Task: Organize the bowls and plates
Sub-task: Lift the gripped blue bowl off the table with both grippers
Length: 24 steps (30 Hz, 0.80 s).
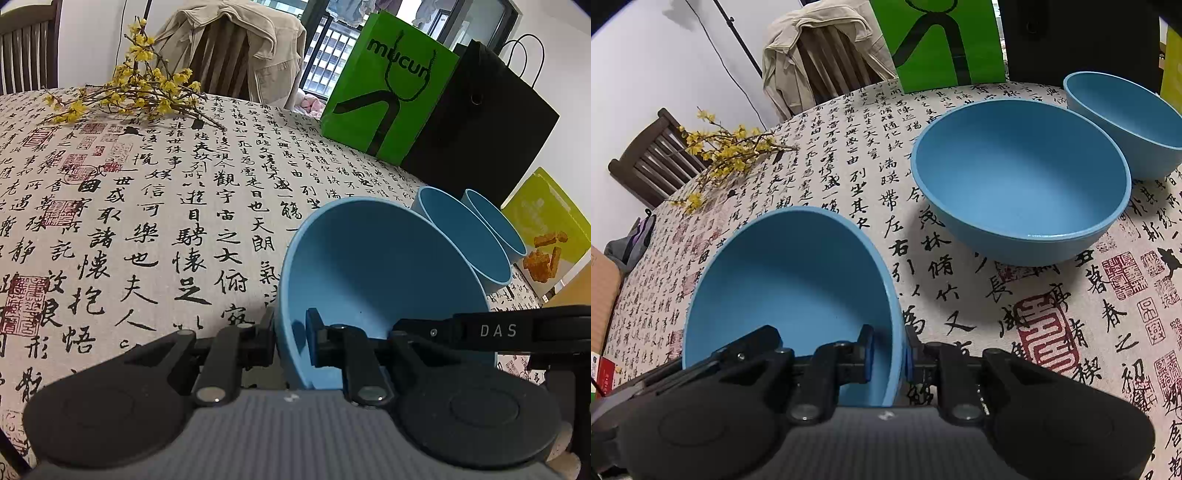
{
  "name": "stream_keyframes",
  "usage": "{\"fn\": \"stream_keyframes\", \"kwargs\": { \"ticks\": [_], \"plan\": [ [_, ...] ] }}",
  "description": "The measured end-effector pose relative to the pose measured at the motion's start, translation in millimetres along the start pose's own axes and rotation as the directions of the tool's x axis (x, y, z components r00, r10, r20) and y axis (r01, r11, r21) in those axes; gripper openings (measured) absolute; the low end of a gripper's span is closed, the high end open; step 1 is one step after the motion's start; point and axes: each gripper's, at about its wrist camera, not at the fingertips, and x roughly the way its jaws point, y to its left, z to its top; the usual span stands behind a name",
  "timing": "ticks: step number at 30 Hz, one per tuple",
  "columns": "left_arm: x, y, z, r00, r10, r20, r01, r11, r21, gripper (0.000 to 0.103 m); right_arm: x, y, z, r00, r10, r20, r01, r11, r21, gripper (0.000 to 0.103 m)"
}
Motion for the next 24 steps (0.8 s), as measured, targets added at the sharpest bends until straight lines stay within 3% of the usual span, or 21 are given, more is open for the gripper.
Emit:
{"fn": "stream_keyframes", "kwargs": {
  "ticks": [24],
  "plan": [
    [-37, -9, 5, 0.998, 0.013, 0.064, -0.013, 1.000, 0.002, 0.017, -32, 7, -5, 0.998, 0.049, 0.050, -0.049, 0.999, -0.006, 0.016]
  ]
}}
